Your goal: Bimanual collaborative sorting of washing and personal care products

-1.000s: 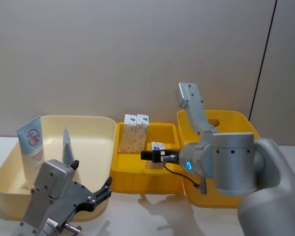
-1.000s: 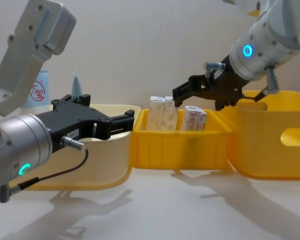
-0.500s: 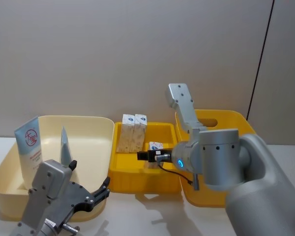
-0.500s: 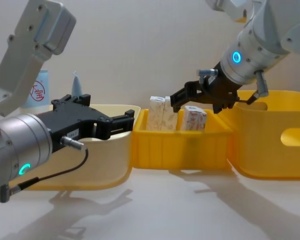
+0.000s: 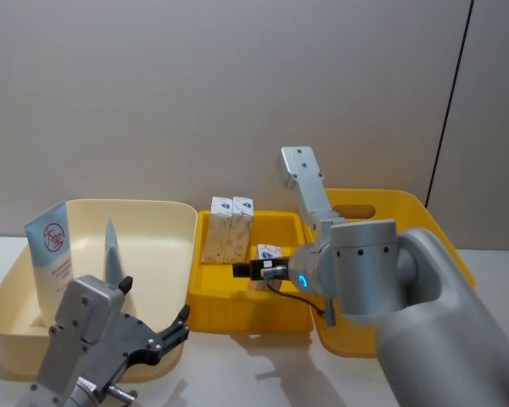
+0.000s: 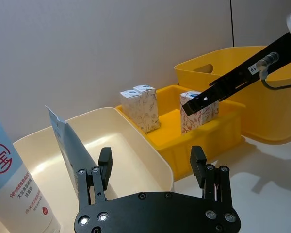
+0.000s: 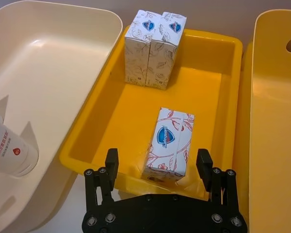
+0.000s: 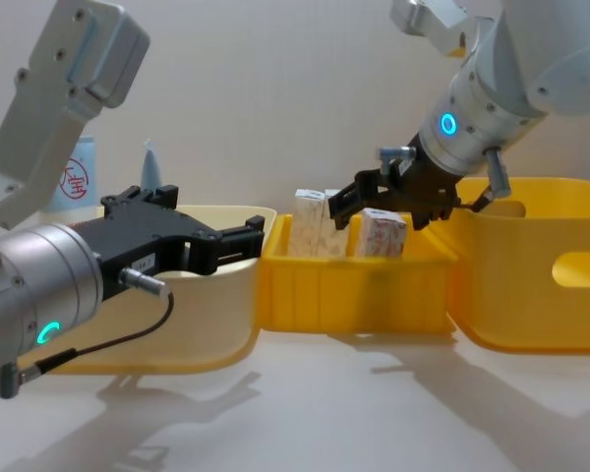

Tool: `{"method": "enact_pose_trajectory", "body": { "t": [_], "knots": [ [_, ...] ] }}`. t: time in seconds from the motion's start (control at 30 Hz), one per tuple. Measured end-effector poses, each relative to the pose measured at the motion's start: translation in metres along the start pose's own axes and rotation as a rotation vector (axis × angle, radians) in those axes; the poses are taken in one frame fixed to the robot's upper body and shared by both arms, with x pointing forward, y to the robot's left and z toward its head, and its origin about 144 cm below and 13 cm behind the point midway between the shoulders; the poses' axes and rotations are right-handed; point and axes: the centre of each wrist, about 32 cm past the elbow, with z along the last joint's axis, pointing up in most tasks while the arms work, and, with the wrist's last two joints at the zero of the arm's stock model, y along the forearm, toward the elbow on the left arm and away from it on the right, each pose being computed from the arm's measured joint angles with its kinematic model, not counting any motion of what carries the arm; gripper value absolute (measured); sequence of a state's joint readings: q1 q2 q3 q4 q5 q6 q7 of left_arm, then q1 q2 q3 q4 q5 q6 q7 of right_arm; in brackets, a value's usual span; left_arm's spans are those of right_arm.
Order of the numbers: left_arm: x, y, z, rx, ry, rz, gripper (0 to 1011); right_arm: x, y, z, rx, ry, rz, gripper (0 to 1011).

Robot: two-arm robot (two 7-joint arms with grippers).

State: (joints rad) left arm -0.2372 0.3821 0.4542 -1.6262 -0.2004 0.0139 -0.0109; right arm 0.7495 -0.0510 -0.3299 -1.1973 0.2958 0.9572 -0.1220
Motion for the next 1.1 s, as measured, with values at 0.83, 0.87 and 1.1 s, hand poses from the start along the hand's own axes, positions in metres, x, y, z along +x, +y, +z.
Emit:
{"method": "enact_pose_trajectory", "body": {
  "t": [0.83,0.87,1.1],
  "knots": [
    [0.0000,0.0000,0.0000,0.000,0.000,0.000,1003,-0.0016,0.0067,0.0011,-0.006,-0.005,-0.002,459],
    [0.0000,0.0000,0.0000,0.000,0.000,0.000,1003,-0.0016,0.0068,0.0011,-0.006,-0.005,-0.003,450],
    [0.0000,0.0000,0.0000,0.000,0.000,0.000,1003,-0.0016,0.0072,0.0010,-0.007,-0.005,-0.003,444]
  ]
}}
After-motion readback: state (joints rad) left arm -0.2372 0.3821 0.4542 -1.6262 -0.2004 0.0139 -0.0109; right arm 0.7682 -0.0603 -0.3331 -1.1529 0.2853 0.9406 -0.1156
